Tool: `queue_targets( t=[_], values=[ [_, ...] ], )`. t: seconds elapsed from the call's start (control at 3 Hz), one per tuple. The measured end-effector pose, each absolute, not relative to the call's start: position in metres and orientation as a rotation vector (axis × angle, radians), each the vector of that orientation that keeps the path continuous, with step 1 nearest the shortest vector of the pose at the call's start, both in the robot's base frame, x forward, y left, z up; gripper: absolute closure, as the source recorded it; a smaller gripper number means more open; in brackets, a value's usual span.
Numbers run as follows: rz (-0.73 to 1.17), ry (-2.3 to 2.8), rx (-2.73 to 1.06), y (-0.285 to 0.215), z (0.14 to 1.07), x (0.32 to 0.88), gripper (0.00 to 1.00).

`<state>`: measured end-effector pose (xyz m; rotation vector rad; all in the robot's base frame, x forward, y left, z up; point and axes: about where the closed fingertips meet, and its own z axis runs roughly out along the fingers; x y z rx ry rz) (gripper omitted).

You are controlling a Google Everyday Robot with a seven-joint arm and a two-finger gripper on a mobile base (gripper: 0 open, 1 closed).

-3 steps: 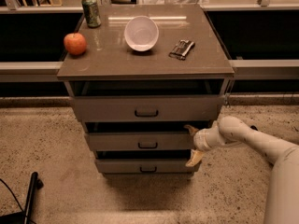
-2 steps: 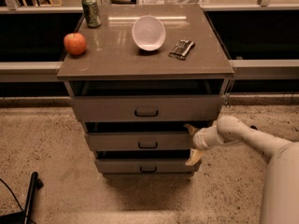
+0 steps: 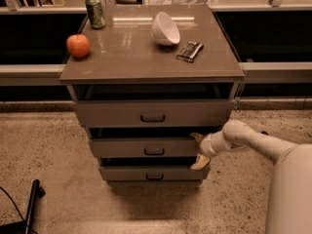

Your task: Open middle drawer

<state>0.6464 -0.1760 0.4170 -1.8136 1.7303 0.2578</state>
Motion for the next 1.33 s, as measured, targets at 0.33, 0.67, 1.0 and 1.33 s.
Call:
queue_targets(
  t=[0.33,0.67,1.0,1.33],
  values=[
    [0.284,1.680,-1.804,-0.170,0.432,0.638,0.17],
    [0.300,1.639,-1.825,-0.163,0.445,0.624,0.17],
    [0.365,1.608,-1.904,-0.148,0.441,0.601,0.19],
    [0.404,1.583,-1.942,-0.137,0.441,0.588,0.12]
  ],
)
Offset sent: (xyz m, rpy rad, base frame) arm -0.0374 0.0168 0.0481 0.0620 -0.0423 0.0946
